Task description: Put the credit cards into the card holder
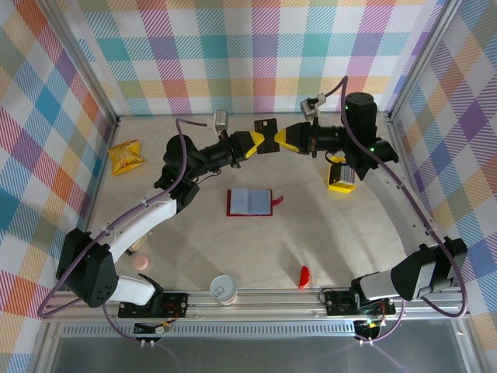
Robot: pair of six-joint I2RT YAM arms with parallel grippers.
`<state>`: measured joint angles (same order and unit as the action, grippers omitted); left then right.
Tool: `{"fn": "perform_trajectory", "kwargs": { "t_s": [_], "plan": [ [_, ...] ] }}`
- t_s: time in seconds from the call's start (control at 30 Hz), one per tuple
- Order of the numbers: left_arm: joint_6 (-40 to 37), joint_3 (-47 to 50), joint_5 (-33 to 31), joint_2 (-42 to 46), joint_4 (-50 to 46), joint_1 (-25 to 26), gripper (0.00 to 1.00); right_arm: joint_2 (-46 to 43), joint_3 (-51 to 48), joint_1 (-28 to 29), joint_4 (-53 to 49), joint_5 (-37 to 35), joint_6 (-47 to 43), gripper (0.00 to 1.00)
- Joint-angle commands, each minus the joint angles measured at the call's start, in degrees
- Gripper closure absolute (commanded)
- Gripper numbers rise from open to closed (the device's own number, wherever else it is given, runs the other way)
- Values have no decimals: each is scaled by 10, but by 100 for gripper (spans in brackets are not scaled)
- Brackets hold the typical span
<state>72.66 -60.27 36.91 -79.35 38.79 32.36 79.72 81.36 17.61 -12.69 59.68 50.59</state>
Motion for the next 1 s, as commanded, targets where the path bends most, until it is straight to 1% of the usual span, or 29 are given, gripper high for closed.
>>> {"fn": "perform_trajectory", "kwargs": {
  "t_s": [0.0, 0.03, 0.07, 0.1, 0.13, 0.17, 0.2, 0.23, 0.3, 0.37, 0.47, 0.57, 0.63, 0.67, 0.77, 0.87, 0.97],
  "plan": [
    [3, -8, -3, -1, 16, 3, 100, -5, -5, 9, 14, 31, -1, 100],
    [3, -7, -3, -1, 15, 3, 94, -5, -5, 9, 13, 26, -1, 100],
    [2, -6, -4, 0, 14, 3, 84, -5, -5, 9, 8, 16, -4, 100],
    [1, -2, -5, 2, 12, 1, 69, -5, -6, 9, -1, 4, -10, 100],
    [-1, 3, -8, 6, 7, -2, 57, -6, -5, 7, -16, -17, -21, 100],
    [-4, 11, -10, 11, -4, -9, 52, -7, -6, 7, -34, -44, -33, 100],
    [-7, 19, -14, 19, -18, -18, 49, -9, -12, 8, -41, -70, -41, 100],
    [-12, 31, -23, 29, -45, -31, 47, -14, -28, 8, -32, -99, -40, 100],
    [-21, 57, -40, 52, -112, -61, 38, -29, -86, 9, 23, -147, -28, 100],
    [-38, 88, -38, 71, -146, -94, 38, -51, -157, 12, 77, -200, -25, 100],
    [-57, 124, -29, 85, -183, -125, 38, -75, -247, 23, 134, -264, -33, 100],
    [-111, 129, -15, 73, -262, -135, 38, -81, -292, 38, 124, -315, -59, 100],
    [-139, 129, -10, 54, -299, -136, 39, -71, -309, 52, 116, -331, -76, 100],
    [-147, 128, -6, 41, -310, -136, 41, -63, -317, 62, 115, -338, -81, 100],
    [-160, 129, 12, 0, -313, -136, 48, -40, -346, 98, 150, -359, -83, 100],
    [-181, 132, 2, -25, -322, -136, 48, -21, -366, 130, 196, -379, -90, 100],
    [-219, 124, -12, -51, -359, -136, 48, 2, -379, 138, 233, -381, -84, 100]
  ]
}}
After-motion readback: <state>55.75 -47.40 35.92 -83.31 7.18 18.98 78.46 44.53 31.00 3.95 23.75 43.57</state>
